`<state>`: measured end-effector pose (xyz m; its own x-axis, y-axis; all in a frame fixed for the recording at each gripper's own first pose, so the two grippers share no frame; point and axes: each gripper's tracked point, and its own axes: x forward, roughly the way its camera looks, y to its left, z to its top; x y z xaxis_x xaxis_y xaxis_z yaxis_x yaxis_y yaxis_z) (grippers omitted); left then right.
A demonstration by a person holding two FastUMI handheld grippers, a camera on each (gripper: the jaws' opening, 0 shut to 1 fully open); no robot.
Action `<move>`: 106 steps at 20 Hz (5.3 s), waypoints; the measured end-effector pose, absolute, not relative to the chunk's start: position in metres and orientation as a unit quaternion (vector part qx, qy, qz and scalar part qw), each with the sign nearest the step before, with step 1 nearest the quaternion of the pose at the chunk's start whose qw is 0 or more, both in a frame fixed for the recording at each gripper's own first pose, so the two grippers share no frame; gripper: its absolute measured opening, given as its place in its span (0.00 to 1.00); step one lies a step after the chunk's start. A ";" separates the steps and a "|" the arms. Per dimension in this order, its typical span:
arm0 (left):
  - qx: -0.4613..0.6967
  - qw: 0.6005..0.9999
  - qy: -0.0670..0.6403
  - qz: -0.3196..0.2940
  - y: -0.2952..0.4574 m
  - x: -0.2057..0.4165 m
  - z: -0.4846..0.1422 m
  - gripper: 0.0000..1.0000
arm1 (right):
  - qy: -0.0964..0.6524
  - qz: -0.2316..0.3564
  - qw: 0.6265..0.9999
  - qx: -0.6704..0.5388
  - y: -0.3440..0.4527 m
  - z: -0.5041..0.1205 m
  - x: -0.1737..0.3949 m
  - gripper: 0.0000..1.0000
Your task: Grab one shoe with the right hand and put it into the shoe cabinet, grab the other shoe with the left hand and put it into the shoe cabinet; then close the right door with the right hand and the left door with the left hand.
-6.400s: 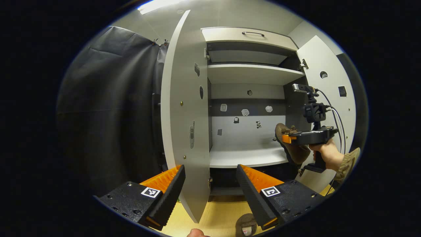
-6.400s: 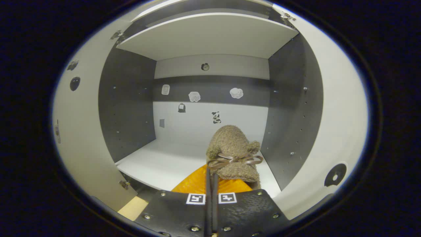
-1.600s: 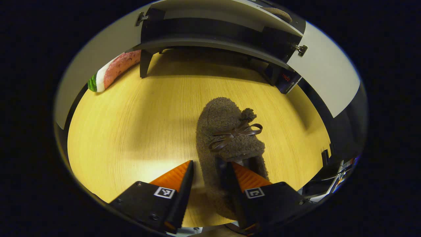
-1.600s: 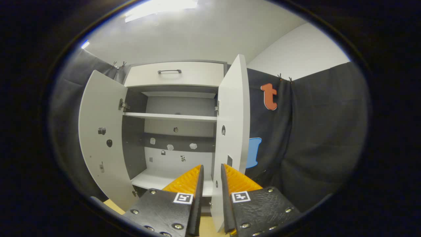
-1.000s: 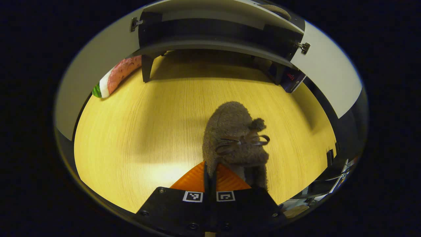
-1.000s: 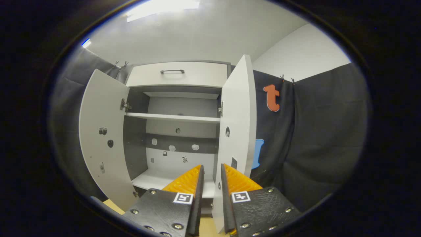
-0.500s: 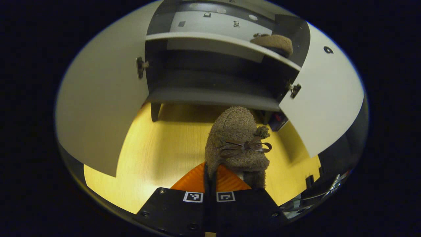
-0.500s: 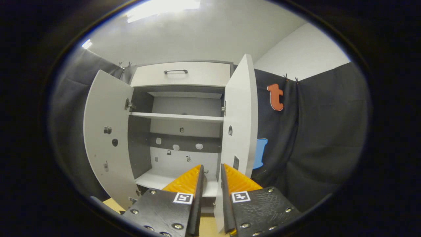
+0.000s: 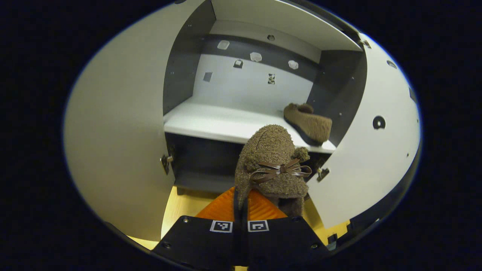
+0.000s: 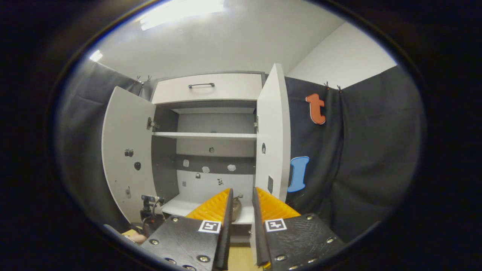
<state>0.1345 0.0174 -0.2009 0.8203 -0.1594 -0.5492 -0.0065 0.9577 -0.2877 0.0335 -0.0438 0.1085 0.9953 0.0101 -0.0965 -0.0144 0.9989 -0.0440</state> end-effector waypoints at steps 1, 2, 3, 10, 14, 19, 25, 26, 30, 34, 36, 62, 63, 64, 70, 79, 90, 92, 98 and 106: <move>-0.141 0.946 0.290 -0.038 0.019 0.147 -0.190 0.00 | 0.049 0.006 0.999 -0.021 -0.045 0.108 0.033 0.28; -0.140 0.948 0.284 -0.034 0.021 0.157 -0.185 0.01 | 0.050 0.006 0.999 -0.020 -0.046 0.108 0.033 0.28; -0.139 0.951 0.275 -0.033 0.023 0.170 -0.177 0.01 | 0.052 0.004 0.998 -0.019 -0.048 0.106 0.032 0.28; -0.143 0.957 0.250 -0.032 0.023 0.243 -0.148 0.00 | 0.055 -0.005 0.998 -0.017 -0.057 0.106 0.028 0.28; -0.151 0.957 0.245 -0.026 0.026 0.284 -0.140 0.00 | 0.060 -0.009 0.998 -0.017 -0.057 0.101 0.027 0.28; -0.157 0.957 0.244 -0.016 0.034 0.323 -0.137 0.00 | 0.064 -0.011 0.998 -0.021 -0.056 0.097 0.026 0.28; -0.136 0.957 0.255 0.005 0.048 0.353 -0.154 0.01 | 0.070 -0.017 0.997 -0.022 -0.058 0.091 0.025 0.28; -0.136 0.957 0.258 0.007 0.048 0.356 -0.157 0.00 | 0.071 -0.019 0.997 -0.023 -0.059 0.090 0.025 0.28; -0.112 0.957 0.267 0.013 0.051 0.367 -0.167 0.00 | 0.068 -0.029 0.997 -0.019 -0.064 0.090 0.026 0.28; -0.090 0.957 0.275 0.016 0.049 0.374 -0.175 0.01 | 0.069 -0.036 0.997 -0.018 -0.070 0.090 0.026 0.28; -0.081 0.957 0.278 0.017 0.049 0.377 -0.179 0.00 | 0.070 -0.035 0.997 -0.019 -0.071 0.090 0.027 0.28; -0.046 0.990 0.130 0.011 0.040 0.291 -0.024 0.97 | 0.061 -0.016 0.998 0.008 -0.103 0.100 -0.003 0.28; -0.044 0.992 0.119 0.003 0.036 0.280 -0.011 0.97 | 0.061 -0.011 0.998 0.010 -0.106 0.100 -0.005 0.28; -0.041 0.993 0.109 -0.003 0.030 0.268 0.002 0.94 | 0.061 -0.007 0.998 0.012 -0.107 0.101 -0.006 0.28; -0.023 0.997 0.062 -0.028 0.008 0.185 0.059 0.93 | 0.061 0.031 0.997 0.020 -0.112 0.107 -0.002 0.28; -0.014 0.999 0.046 -0.017 0.010 0.080 0.102 0.99 | 0.052 0.067 0.996 0.027 -0.118 0.113 0.007 0.28; -0.024 0.999 0.030 -0.005 0.008 -0.003 0.122 0.93 | 0.038 0.067 0.997 0.015 -0.135 0.110 0.021 0.28; -0.025 0.999 0.029 0.000 0.012 -0.012 0.124 0.93 | 0.036 0.060 0.997 0.011 -0.142 0.108 0.028 0.32; -0.029 0.999 0.028 0.021 0.030 -0.030 0.128 0.93 | 0.034 0.027 0.999 0.001 -0.170 0.088 0.066 0.78; -0.024 0.997 0.023 0.074 0.075 -0.044 0.131 0.96 | 0.059 0.032 0.998 -0.006 -0.173 0.061 0.095 0.76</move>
